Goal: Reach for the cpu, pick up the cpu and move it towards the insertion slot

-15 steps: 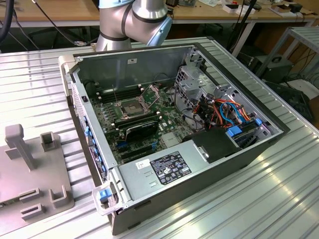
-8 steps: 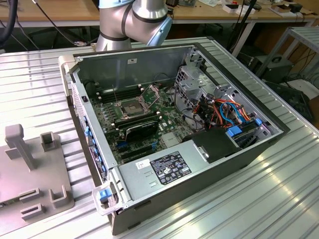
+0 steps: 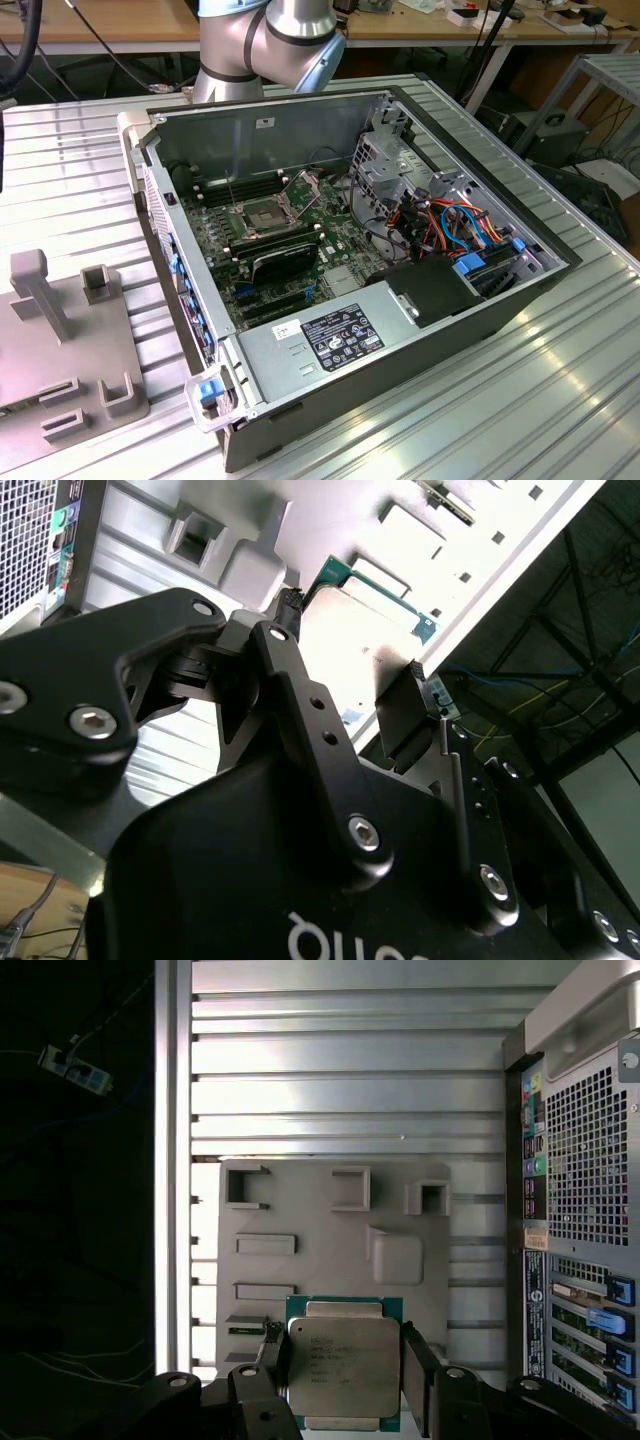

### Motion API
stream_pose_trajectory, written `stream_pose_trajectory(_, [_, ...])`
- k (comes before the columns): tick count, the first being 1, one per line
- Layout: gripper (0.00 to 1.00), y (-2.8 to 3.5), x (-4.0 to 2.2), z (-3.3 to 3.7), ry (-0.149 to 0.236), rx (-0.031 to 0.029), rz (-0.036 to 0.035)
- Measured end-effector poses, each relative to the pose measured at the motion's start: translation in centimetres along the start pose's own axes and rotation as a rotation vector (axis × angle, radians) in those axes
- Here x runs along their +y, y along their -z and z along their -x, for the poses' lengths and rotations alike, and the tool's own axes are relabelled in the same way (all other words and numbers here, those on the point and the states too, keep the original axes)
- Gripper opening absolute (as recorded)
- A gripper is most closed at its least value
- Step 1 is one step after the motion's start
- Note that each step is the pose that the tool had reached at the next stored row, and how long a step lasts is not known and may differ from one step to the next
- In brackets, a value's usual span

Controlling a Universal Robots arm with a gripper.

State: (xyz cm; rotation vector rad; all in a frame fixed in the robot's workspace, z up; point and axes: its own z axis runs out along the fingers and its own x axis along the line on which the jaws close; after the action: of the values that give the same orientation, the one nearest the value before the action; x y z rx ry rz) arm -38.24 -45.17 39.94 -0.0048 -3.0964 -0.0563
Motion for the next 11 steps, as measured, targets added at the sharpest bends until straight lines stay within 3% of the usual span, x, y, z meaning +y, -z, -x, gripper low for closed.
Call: stream_pose_trajectory(11, [0.55, 0.03, 0.00, 0.57, 0.000, 0.0000, 0.0000])
